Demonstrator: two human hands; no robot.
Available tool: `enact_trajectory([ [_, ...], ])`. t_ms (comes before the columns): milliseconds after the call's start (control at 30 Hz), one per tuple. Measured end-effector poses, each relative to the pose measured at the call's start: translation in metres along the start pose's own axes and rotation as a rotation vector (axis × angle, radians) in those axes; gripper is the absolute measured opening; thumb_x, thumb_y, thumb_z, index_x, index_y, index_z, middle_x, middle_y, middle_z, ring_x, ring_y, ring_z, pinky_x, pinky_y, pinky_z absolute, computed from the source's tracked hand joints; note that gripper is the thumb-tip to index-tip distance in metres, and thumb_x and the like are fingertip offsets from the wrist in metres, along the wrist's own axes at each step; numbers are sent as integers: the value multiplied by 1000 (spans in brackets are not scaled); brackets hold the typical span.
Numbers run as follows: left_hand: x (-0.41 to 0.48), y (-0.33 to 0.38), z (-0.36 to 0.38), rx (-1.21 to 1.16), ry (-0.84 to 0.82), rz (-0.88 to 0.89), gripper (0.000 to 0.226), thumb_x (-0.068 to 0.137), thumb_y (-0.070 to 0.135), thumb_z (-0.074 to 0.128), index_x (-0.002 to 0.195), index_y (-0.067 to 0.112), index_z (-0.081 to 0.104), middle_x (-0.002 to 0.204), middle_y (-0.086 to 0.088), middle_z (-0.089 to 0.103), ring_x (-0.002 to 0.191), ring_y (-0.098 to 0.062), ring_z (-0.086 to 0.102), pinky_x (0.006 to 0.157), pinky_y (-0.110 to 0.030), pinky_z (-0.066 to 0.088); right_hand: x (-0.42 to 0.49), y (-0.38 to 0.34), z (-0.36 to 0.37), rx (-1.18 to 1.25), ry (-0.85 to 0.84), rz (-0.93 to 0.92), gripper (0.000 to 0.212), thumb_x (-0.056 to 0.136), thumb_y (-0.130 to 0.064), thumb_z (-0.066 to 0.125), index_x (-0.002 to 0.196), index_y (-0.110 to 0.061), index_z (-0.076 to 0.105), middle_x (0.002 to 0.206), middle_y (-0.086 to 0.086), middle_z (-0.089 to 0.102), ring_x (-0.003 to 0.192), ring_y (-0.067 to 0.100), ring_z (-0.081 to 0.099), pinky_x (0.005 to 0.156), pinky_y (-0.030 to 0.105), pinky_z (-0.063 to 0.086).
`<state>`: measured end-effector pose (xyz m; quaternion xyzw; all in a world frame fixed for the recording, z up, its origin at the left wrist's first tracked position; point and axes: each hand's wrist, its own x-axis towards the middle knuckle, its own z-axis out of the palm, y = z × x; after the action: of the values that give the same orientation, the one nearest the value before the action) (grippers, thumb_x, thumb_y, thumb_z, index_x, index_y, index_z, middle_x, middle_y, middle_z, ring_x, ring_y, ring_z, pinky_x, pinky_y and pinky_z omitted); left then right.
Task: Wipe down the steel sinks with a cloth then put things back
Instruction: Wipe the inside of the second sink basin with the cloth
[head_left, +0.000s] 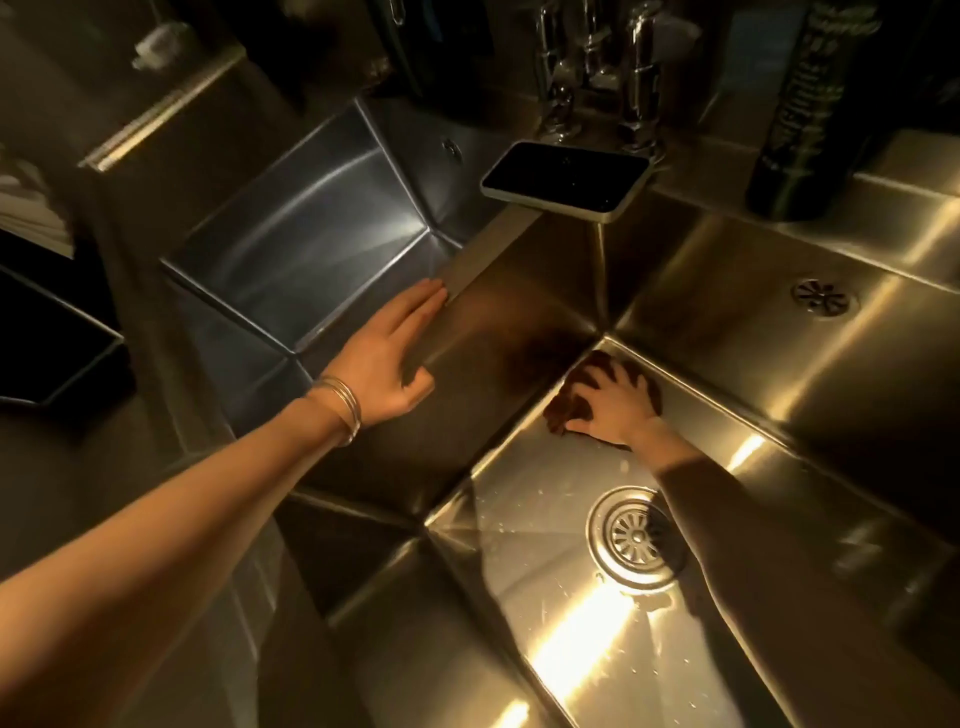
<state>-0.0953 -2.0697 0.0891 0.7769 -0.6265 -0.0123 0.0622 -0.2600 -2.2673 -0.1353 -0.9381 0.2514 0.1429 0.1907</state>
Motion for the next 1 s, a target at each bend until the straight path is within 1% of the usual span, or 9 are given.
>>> enact_trajectory([
  [100,1,-2,-2,35,-18,4,77,73,32,43,142,1,33,148,-19,32,137,-32,32,111,-42,31,-18,17,7,-92,29,-65,48,86,-48,56,129,-30,44,150,-5,28,141,28,17,111,57,21],
  [333,1,-4,-1,90,-1,10,77,73,21,56,143,1,30,150,-18,28,139,-30,28,112,-29,21,36,-8,-7,49,103,144,61,86,-30,61,140,-28,32,154,1,21,142,37,10,111,59,19],
  [467,1,0,-2,32,2,11,76,74,16,57,144,1,29,151,-17,26,140,-28,25,113,-27,19,0,19,8,-241,62,-162,57,82,-36,58,136,-33,39,154,-4,22,142,29,16,111,49,25],
  [533,1,-2,-2,32,7,6,77,74,19,54,144,3,28,152,-16,25,140,-29,26,111,-28,20,-18,46,5,-317,21,-216,56,82,-38,58,135,-37,40,155,-5,19,142,26,15,111,45,26],
  [667,0,-8,2,55,13,-7,79,75,24,54,146,7,25,153,-13,23,139,-28,26,108,-28,21,5,37,-2,-181,66,28,49,88,-40,56,134,-35,42,153,2,22,141,32,15,112,52,25],
  [733,0,-8,4,66,15,-2,80,74,27,52,147,8,24,153,-13,23,139,-27,26,108,-27,22,19,8,0,-18,95,143,49,89,-49,51,135,-34,42,154,5,19,142,38,9,113,58,17],
  [800,1,-5,4,42,15,11,80,74,27,52,146,6,26,153,-14,25,139,-28,26,109,-28,21,11,-9,8,-6,55,77,55,85,-59,51,133,-35,43,154,4,17,142,40,6,111,61,12],
  [900,2,-4,1,24,19,3,80,73,28,51,145,5,27,152,-16,25,139,-30,26,110,-30,21,-21,5,21,-164,-9,-154,54,80,-54,58,129,-35,45,155,-3,17,143,33,8,112,57,15],
  [1000,1,-4,0,34,13,1,79,72,26,52,145,4,28,152,-17,26,139,-31,27,109,-29,21,-29,34,18,-186,-41,-80,55,77,-45,61,129,-35,45,155,-5,18,142,30,10,112,52,17],
])
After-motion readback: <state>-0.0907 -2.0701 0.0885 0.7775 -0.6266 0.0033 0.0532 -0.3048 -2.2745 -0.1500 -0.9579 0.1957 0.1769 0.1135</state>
